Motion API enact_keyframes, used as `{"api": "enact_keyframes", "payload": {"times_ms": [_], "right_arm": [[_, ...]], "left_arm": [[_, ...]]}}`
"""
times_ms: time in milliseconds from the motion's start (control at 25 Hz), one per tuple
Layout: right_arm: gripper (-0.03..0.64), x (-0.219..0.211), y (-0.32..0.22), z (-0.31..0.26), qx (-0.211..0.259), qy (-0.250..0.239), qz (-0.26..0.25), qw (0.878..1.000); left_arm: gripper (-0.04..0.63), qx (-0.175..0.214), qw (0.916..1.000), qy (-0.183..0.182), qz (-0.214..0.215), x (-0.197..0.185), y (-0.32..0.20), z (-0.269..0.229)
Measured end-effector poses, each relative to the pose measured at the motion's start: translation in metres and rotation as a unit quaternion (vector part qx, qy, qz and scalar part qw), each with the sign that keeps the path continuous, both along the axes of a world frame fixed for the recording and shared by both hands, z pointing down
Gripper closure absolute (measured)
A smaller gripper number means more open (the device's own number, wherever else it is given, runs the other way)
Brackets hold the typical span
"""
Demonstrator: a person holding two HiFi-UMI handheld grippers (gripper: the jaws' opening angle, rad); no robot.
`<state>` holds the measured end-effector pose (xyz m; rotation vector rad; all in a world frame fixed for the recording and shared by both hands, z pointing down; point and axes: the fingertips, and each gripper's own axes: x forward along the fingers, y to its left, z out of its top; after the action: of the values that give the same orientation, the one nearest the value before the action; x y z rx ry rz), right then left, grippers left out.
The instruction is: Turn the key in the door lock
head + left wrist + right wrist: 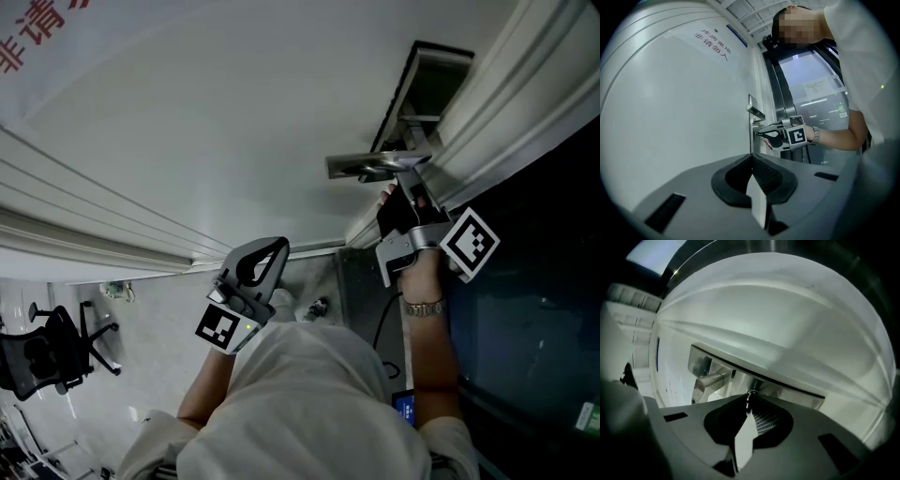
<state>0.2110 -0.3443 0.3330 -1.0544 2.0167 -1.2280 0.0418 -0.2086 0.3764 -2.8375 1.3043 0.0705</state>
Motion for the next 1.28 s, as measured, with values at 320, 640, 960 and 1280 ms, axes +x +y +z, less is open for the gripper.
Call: {"api": "enact_keyframes", "payload": {"times_ms": [320, 640, 960, 1280], "right_arm": [[0.555, 0.002, 0.0, 0.0, -0.008, -0.012, 0.029, 0.999], [0.44, -0.009, 0.021, -0.032, 0.199, 0.433, 0.046, 0.878], [0.44, -0.023, 0.027, -0.016, 0.275, 0.728, 0.062, 0.625], [0.442, -0.025, 0.023, -0.008, 0.28, 0.78, 0.073, 0.555]], "left_arm": [[0.589, -0.001, 1.0, -0.004, 0.002, 0.004, 0.002, 0.0], [0.589, -0.003, 1.0, -0.006, 0.002, 0.004, 0.0, 0.003], [0.589, -0.003, 0.9998, -0.012, 0.013, 0.014, -0.001, 0.004], [0.589, -0.006, 0.9997, -0.023, 0.01, 0.015, 0.001, 0.008]]}}
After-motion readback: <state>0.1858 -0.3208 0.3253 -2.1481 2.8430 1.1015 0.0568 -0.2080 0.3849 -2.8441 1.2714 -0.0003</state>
